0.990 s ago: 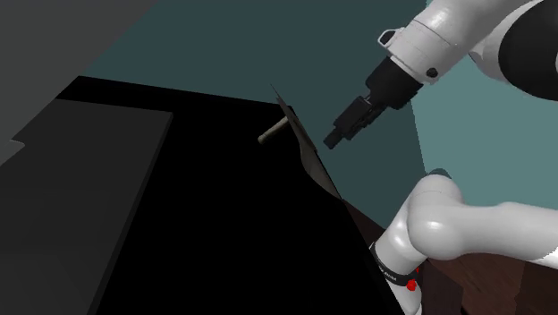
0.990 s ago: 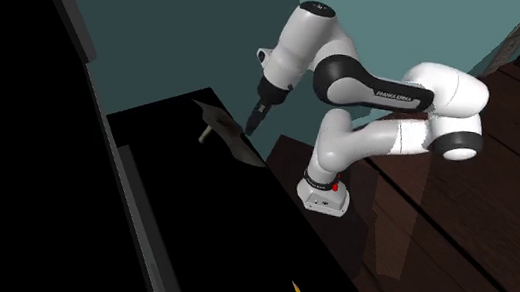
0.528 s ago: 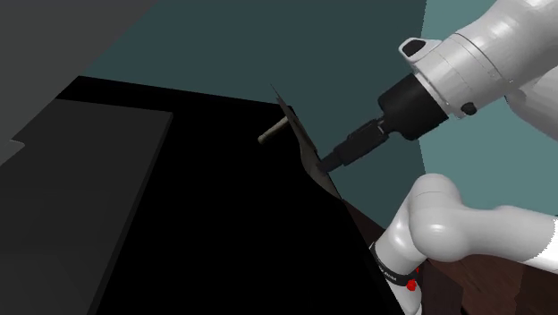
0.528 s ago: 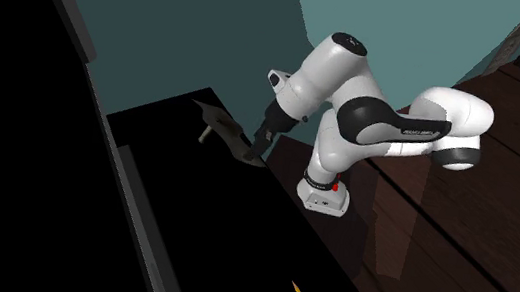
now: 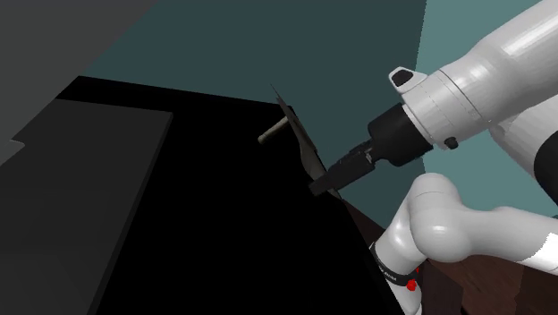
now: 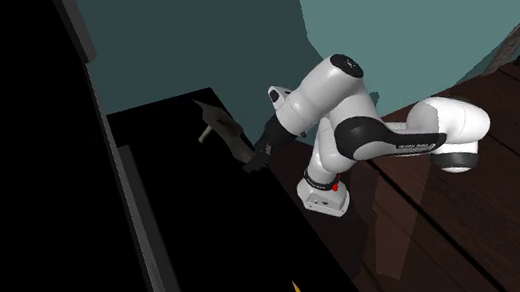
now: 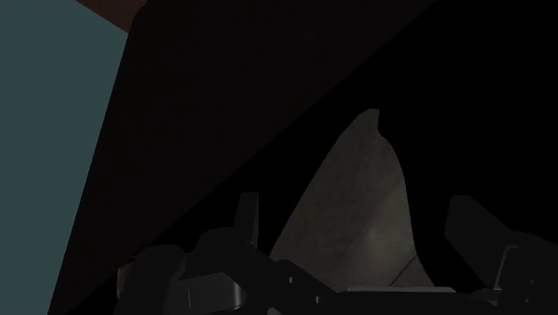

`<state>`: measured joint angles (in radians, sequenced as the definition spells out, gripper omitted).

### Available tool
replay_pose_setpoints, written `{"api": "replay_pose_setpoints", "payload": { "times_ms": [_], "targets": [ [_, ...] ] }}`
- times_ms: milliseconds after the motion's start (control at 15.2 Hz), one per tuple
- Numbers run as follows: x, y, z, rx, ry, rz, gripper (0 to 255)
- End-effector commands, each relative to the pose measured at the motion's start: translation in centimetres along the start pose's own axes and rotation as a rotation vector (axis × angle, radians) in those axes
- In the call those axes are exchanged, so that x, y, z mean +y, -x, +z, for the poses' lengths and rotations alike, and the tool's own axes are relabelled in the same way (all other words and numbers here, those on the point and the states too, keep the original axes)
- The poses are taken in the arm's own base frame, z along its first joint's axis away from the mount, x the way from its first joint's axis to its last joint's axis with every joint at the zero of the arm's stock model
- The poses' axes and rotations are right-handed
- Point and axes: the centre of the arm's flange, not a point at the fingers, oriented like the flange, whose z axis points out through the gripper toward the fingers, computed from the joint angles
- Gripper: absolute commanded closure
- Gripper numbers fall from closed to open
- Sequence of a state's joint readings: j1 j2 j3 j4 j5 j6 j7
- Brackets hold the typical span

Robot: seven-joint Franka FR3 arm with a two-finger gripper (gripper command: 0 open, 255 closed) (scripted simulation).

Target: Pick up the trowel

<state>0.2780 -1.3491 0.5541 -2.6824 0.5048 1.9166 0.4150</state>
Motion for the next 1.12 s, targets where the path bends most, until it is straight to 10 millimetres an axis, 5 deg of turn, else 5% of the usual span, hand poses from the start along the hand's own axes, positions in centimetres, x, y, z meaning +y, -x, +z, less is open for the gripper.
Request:
{"api": "replay_pose_setpoints", "payload": {
  "times_ms": [0, 66, 660, 1056],
  "targets": [
    [0.2, 0.2, 0.3, 0.0, 0.0, 0.0, 0],
    [0.1, 0.2, 0.3, 0.0, 0.0, 0.0, 255],
    [0.2, 0.2, 0.3, 0.0, 0.0, 0.0, 255],
    [-0.3, -1.3, -2.4, 0.0, 0.0, 0.0, 255]
  ]
}}
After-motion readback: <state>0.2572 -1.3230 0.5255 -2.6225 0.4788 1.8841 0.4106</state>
